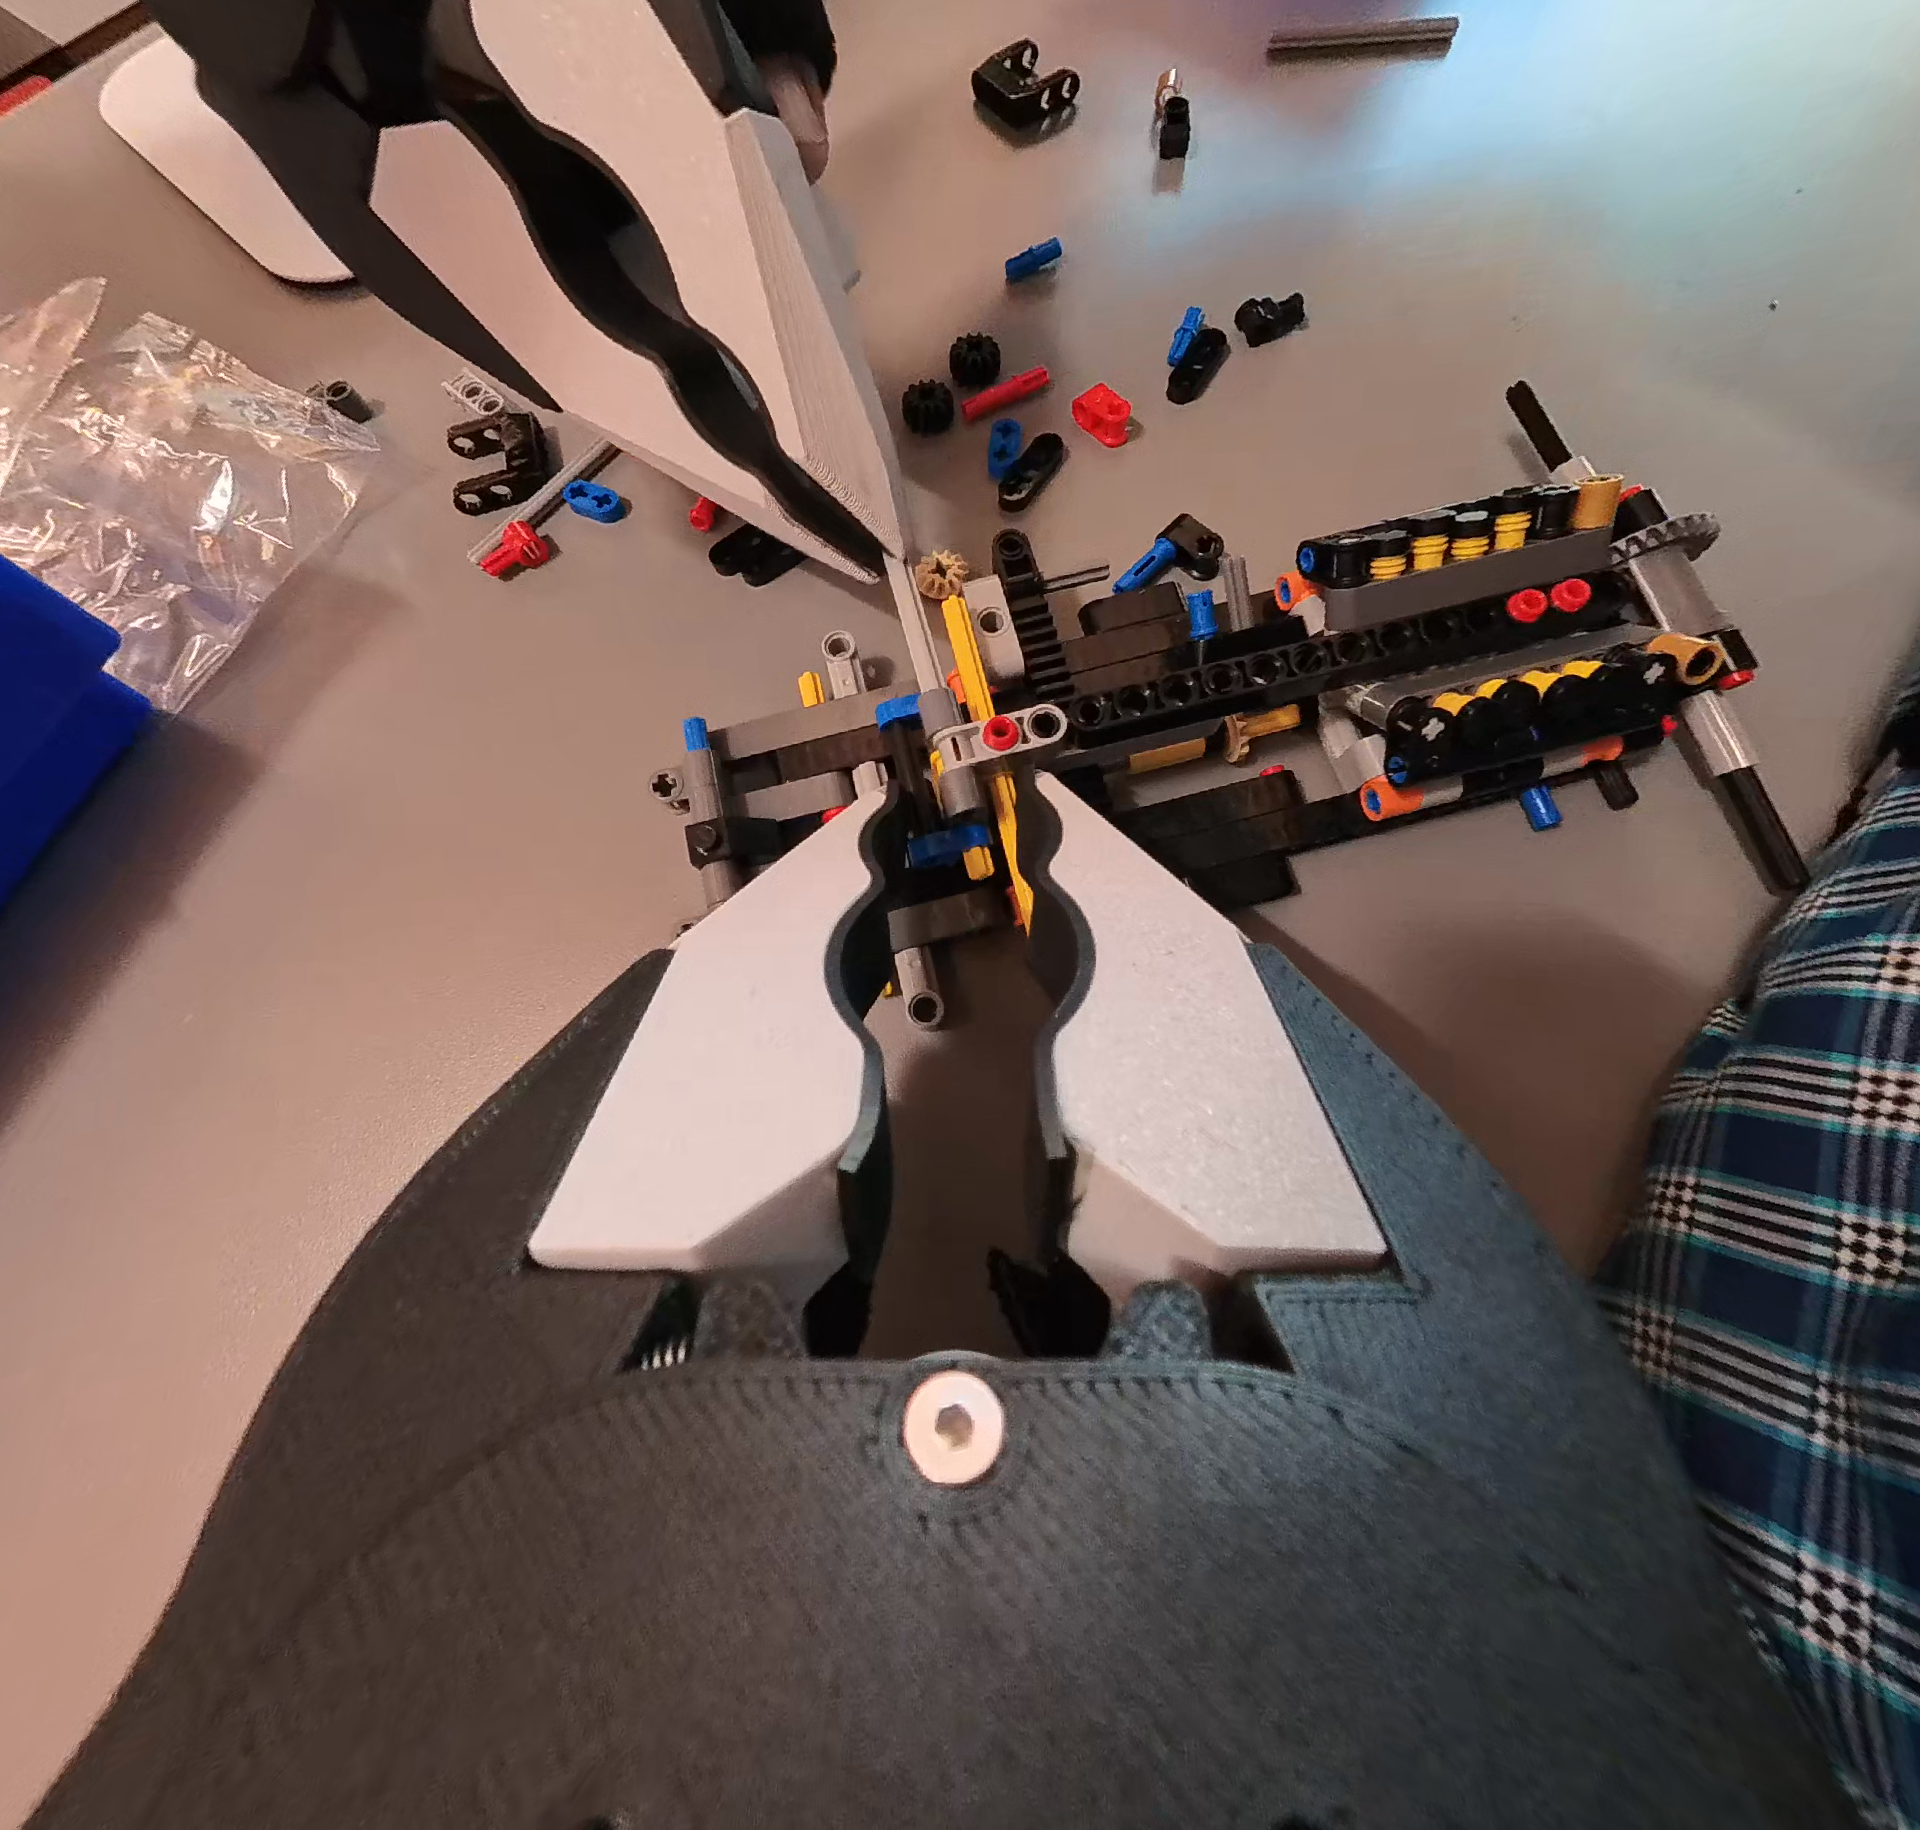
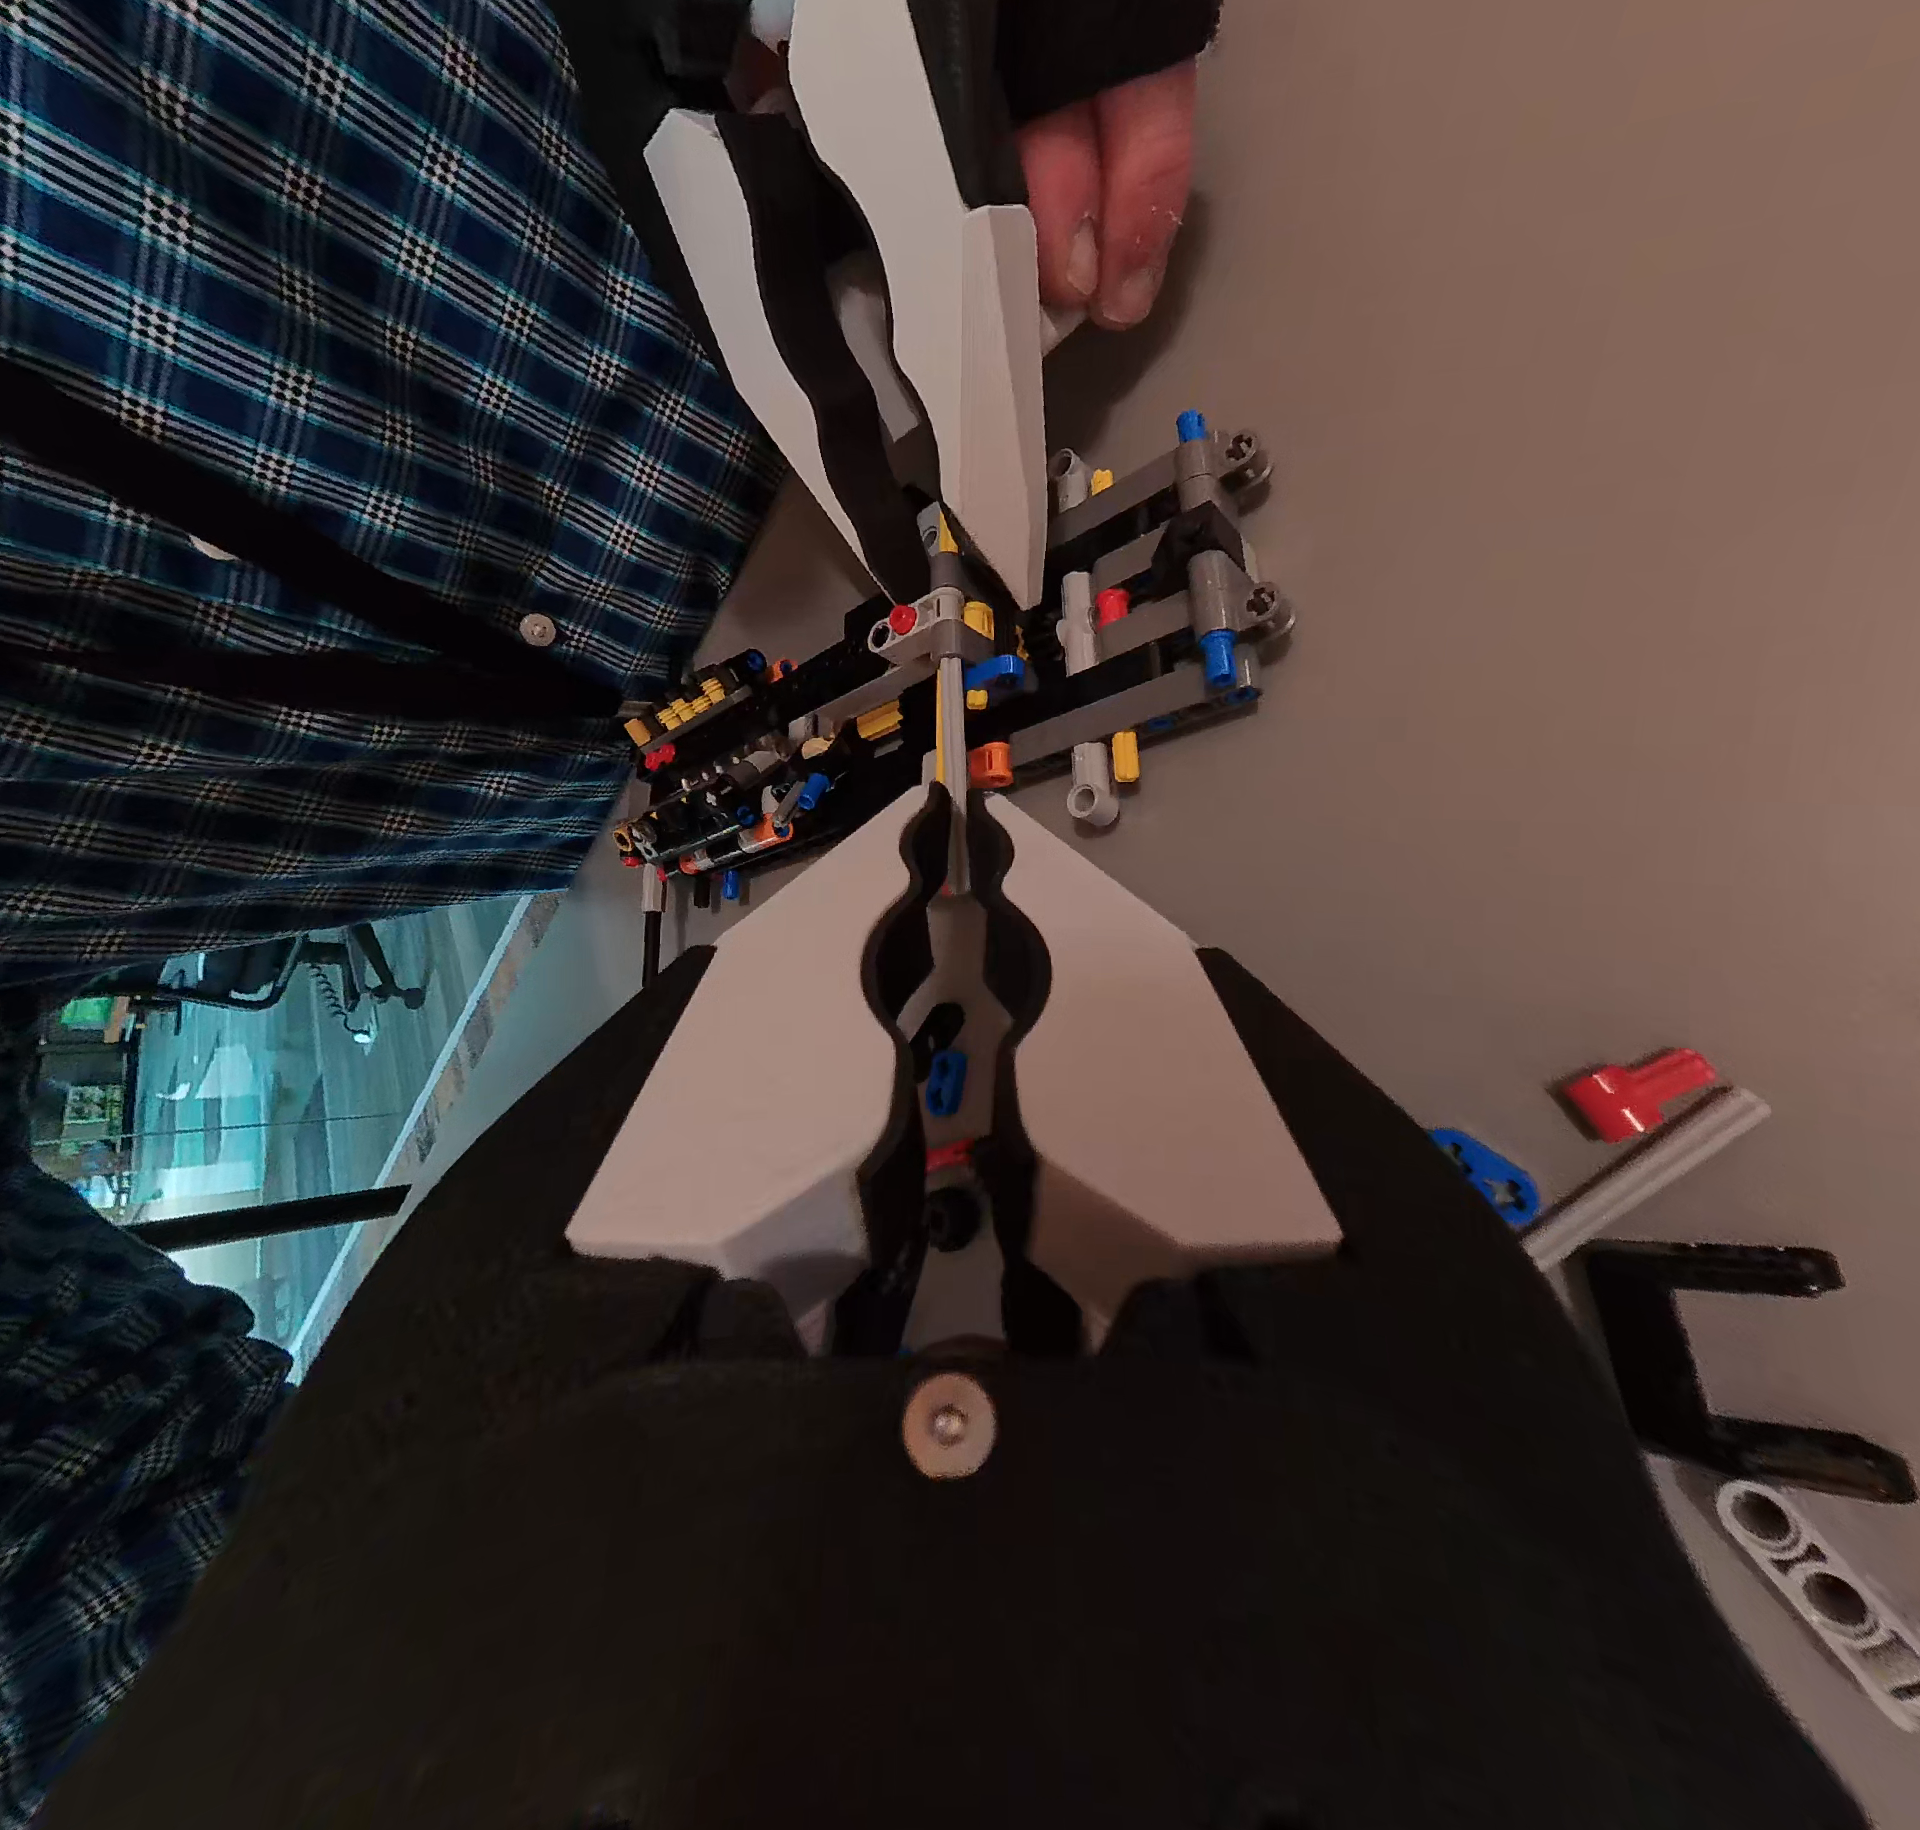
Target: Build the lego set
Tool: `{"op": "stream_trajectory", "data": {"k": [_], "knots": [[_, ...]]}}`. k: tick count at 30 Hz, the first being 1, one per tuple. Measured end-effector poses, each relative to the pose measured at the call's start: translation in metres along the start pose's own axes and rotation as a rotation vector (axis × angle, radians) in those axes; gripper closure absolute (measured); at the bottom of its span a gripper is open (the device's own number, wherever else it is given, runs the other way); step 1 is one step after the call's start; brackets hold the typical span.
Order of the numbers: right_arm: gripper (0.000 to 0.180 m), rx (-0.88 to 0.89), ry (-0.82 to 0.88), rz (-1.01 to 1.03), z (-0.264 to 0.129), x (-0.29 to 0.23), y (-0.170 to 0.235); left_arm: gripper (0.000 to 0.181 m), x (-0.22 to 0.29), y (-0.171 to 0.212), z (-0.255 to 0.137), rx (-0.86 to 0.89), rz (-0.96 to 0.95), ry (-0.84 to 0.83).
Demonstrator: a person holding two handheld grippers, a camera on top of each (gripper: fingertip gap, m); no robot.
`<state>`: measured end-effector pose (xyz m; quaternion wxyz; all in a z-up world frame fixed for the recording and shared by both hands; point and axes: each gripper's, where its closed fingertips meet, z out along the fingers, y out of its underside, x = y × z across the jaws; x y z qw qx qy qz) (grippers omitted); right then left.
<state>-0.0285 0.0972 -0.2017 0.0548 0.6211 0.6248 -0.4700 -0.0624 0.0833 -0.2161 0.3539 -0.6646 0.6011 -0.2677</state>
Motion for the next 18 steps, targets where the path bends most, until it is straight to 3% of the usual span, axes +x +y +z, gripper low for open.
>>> {"op": "stream_trajectory", "data": {"k": [18], "knots": [[0.180, 0.014, -0.013, -0.025, 0.0065, -0.0026, -0.0068, 0.162, 0.0001, -0.0002, 0.0001, 0.000, 0.001, -0.001]]}}
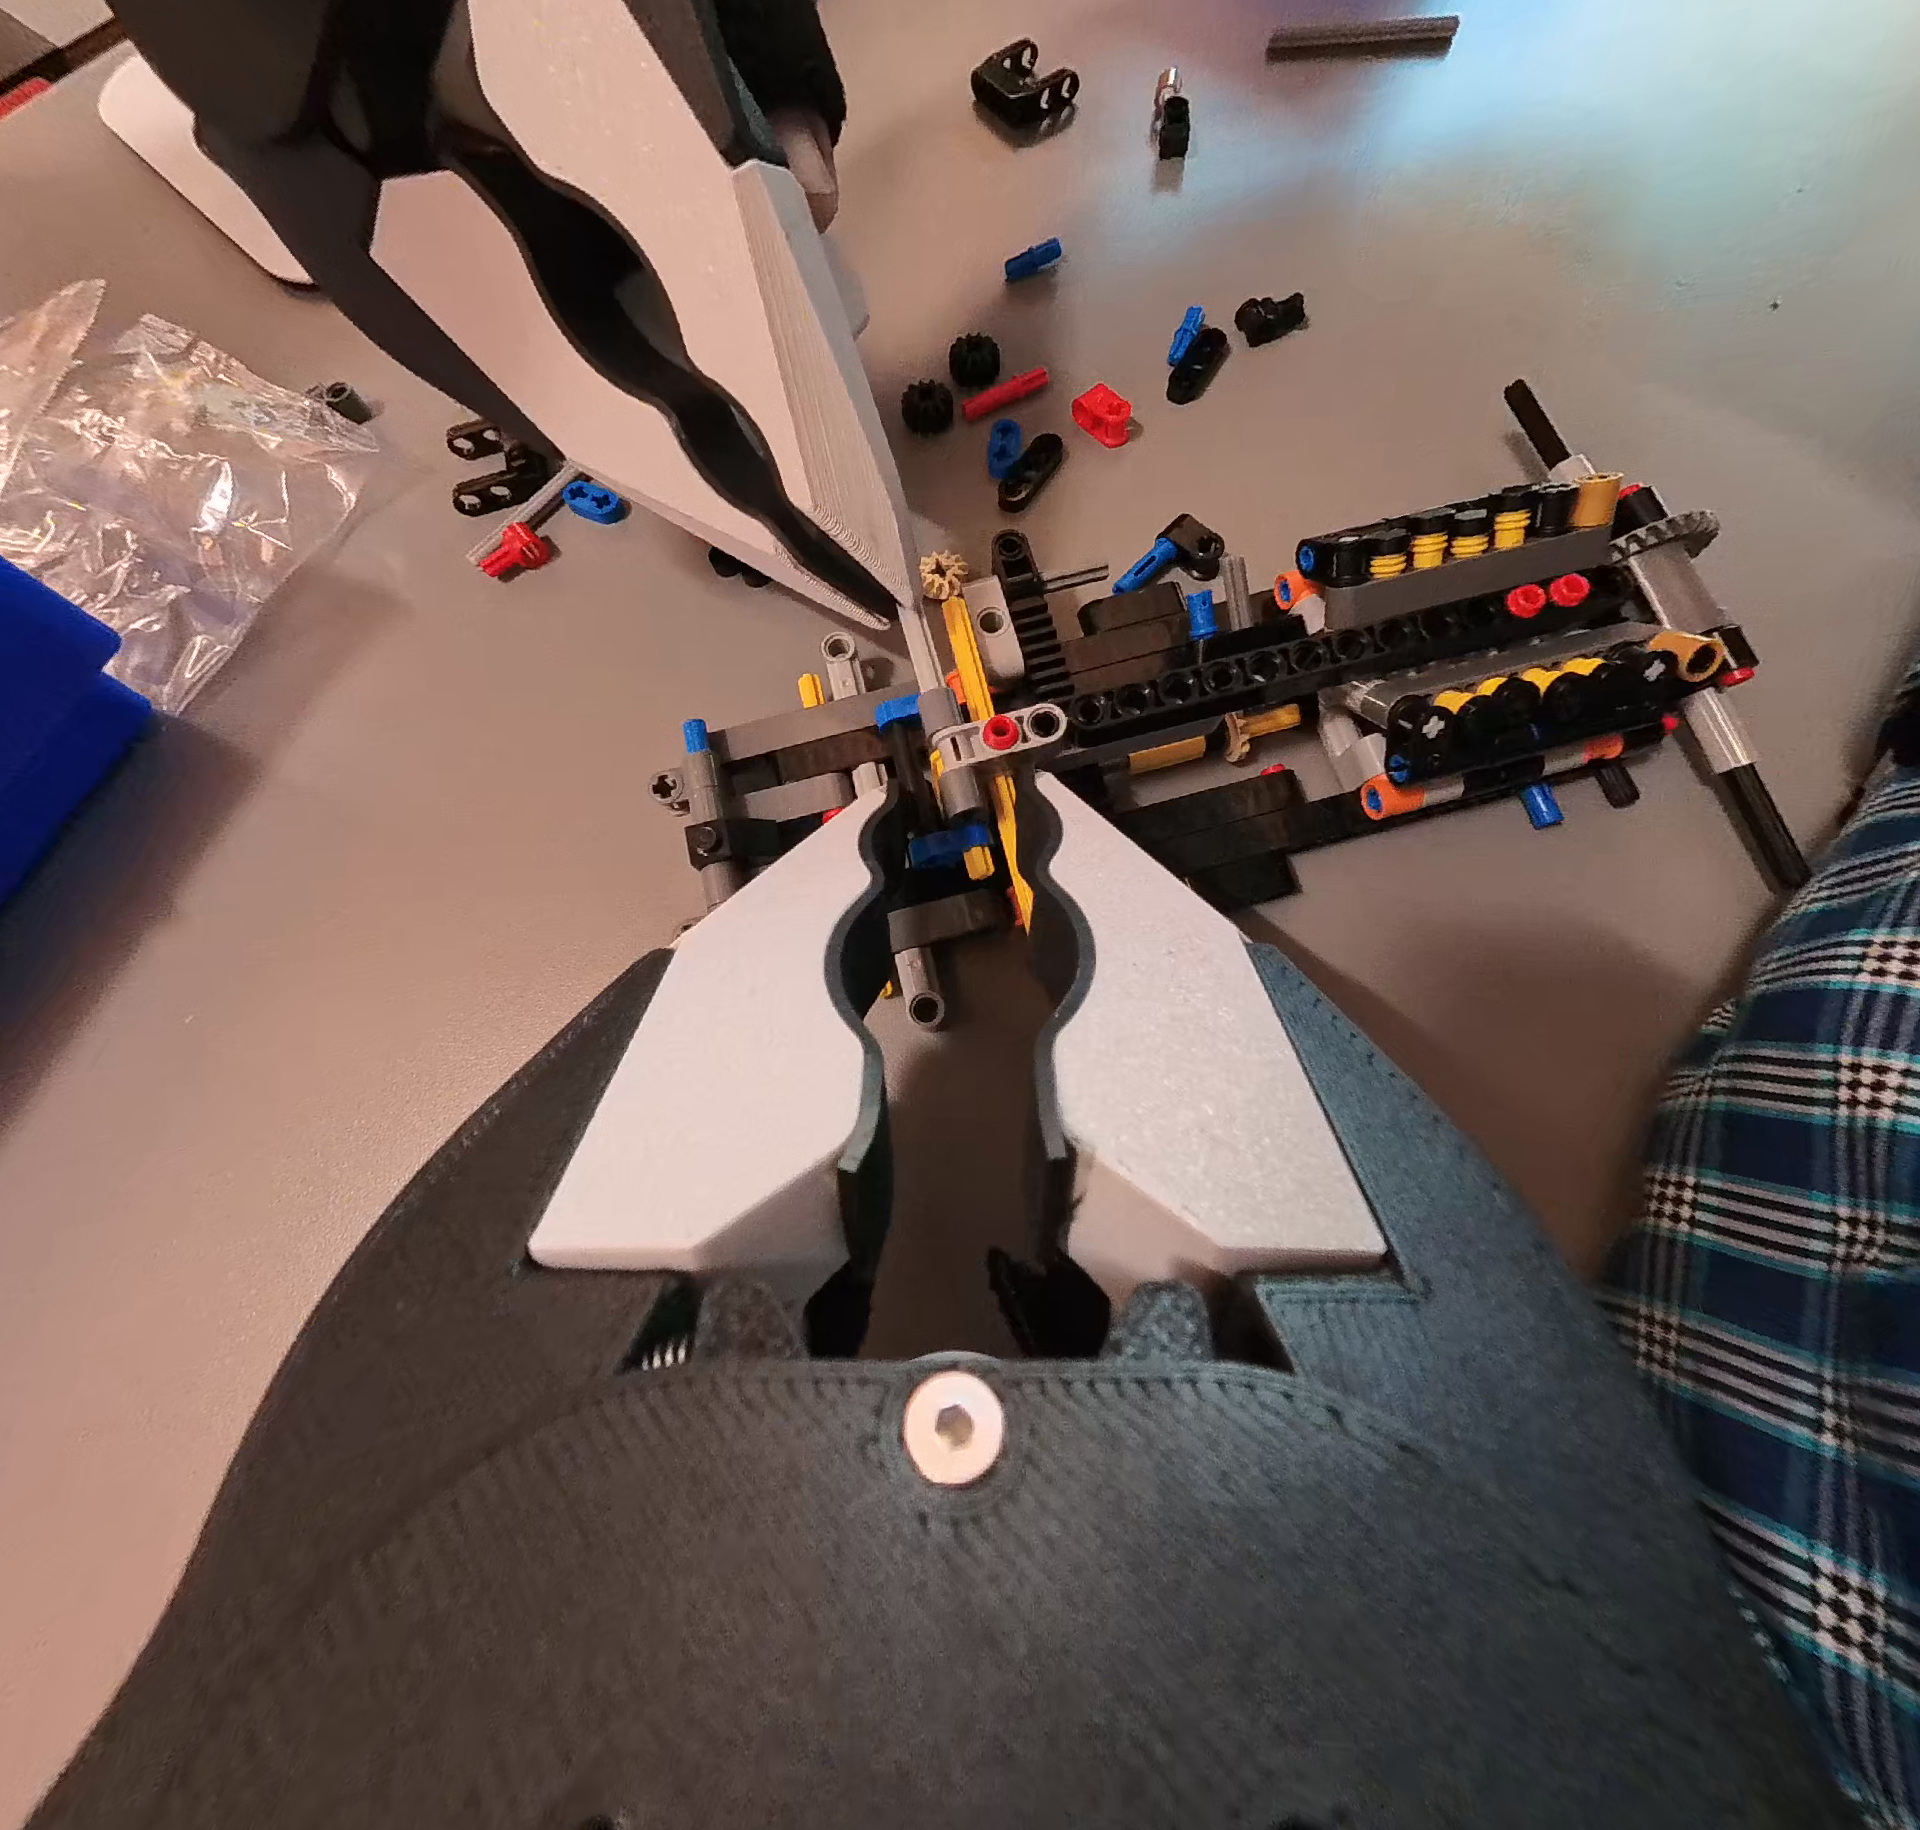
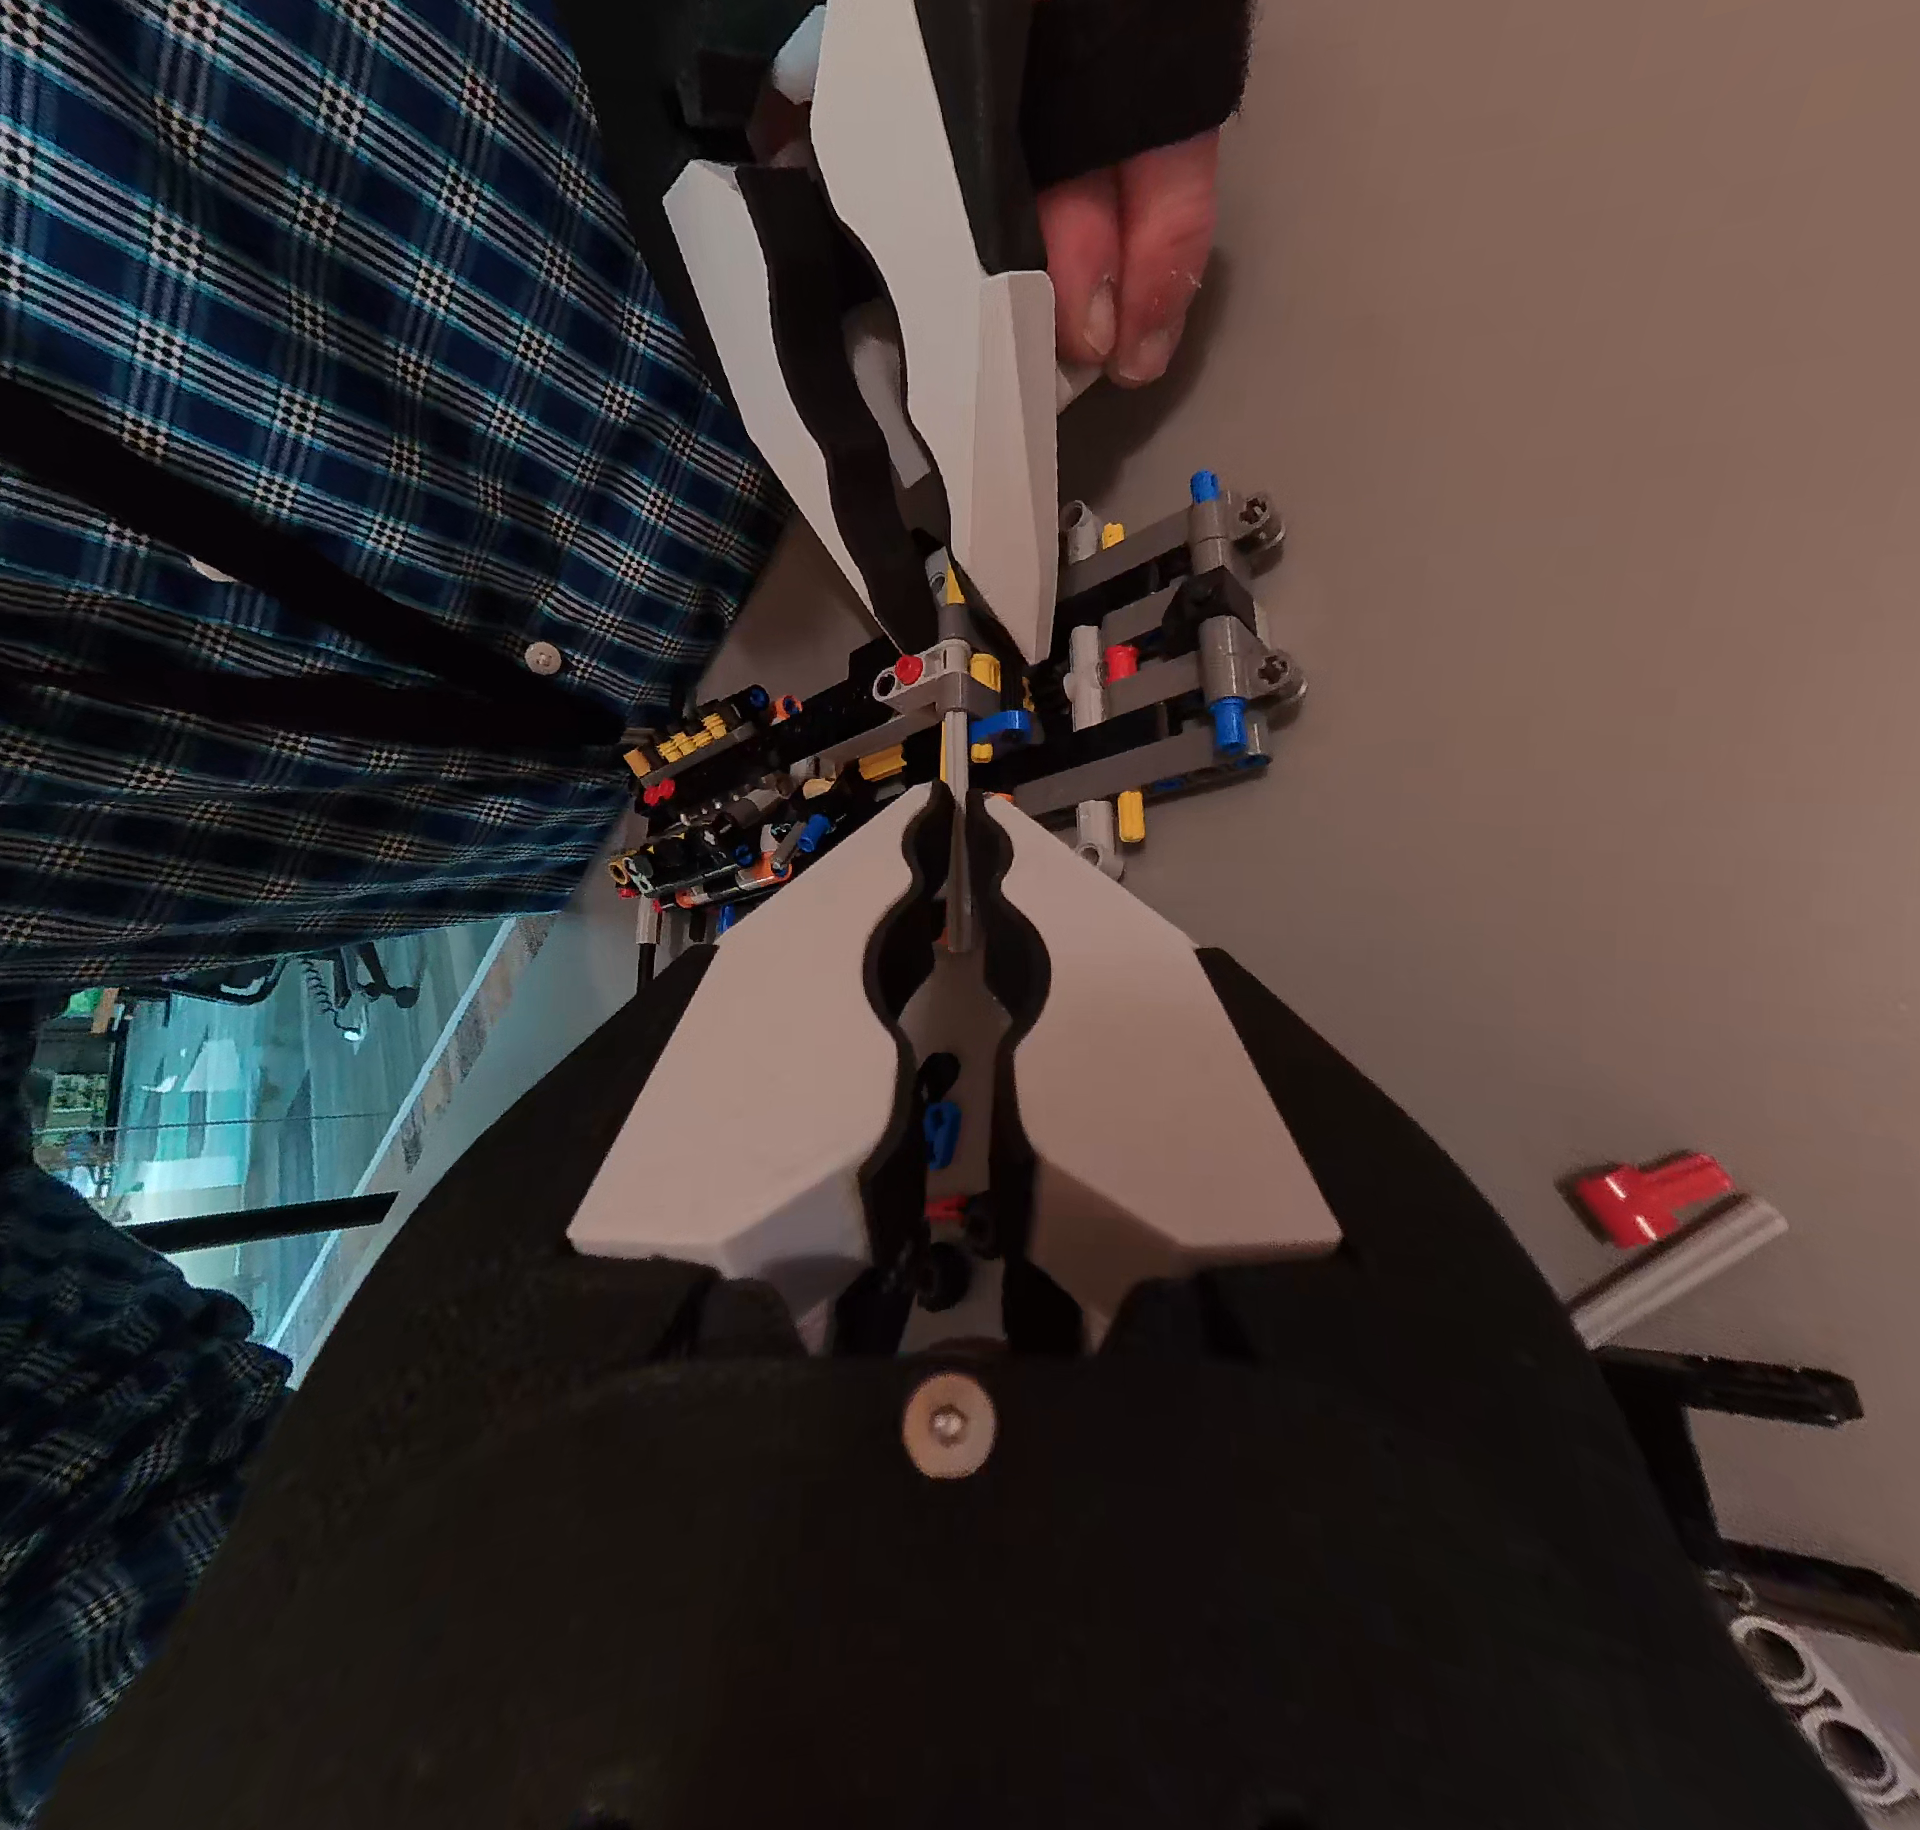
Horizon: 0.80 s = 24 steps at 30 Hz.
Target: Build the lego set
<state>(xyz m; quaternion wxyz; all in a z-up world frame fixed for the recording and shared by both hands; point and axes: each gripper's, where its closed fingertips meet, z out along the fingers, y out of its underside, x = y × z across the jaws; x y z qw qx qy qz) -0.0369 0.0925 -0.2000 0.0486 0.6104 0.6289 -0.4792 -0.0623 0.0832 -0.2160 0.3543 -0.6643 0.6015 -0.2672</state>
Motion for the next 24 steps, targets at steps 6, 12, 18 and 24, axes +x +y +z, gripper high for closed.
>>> {"op": "stream_trajectory", "data": {"k": [6, 12, 18, 24], "knots": [[0.180, 0.010, 0.006, -0.013, 0.001, -0.001, -0.001, 0.162, 0.000, 0.000, 0.000, 0.000, 0.000, -0.001], [0.180, 0.015, -0.001, -0.032, 0.010, -0.002, -0.003, 0.162, 0.006, -0.002, 0.002, 0.003, 0.020, 0.021], [0.161, 0.073, 0.146, -0.073, -0.012, 0.006, -0.001, 0.162, 0.004, -0.003, 0.003, 0.004, 0.008, 0.021], [0.172, 0.022, 0.213, -0.127, -0.011, -0.002, 0.024, 0.162, 0.004, -0.003, 0.003, 0.004, 0.008, 0.021]]}}
